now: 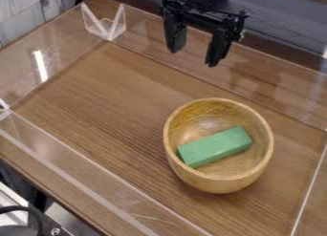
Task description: Remove the green block from inside the brown bowl and put it on the table
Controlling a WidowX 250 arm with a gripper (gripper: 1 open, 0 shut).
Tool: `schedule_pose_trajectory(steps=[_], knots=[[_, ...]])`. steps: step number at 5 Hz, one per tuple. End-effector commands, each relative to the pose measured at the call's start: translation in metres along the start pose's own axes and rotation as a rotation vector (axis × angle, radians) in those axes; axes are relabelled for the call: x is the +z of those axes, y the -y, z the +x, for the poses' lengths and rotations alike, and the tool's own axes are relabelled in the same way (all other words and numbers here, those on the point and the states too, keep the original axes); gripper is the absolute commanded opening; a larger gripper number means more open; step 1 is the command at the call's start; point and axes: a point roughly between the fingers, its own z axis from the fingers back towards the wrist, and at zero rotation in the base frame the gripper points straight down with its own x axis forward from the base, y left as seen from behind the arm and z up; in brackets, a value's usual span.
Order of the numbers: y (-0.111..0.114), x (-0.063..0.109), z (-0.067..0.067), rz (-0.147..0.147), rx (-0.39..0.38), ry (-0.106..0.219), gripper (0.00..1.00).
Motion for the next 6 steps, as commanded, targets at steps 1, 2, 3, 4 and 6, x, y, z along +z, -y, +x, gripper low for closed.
schedule_pose_trajectory(steps=[1, 2, 3, 4, 6], knots=[[0.016, -0.012, -0.006, -0.001, -0.159, -0.016, 1.00], [0.040, -0.034, -0.020, 0.004, -0.392, -0.036, 1.00], [0.063, -0.046, -0.026, 0.022, -0.553, 0.002, 1.00], [0.073, -0.057, -0.029, 0.034, -0.661, 0.027, 1.00], [0.070, -0.059, -0.037, 0.038, -0.709, 0.083, 1.00]])
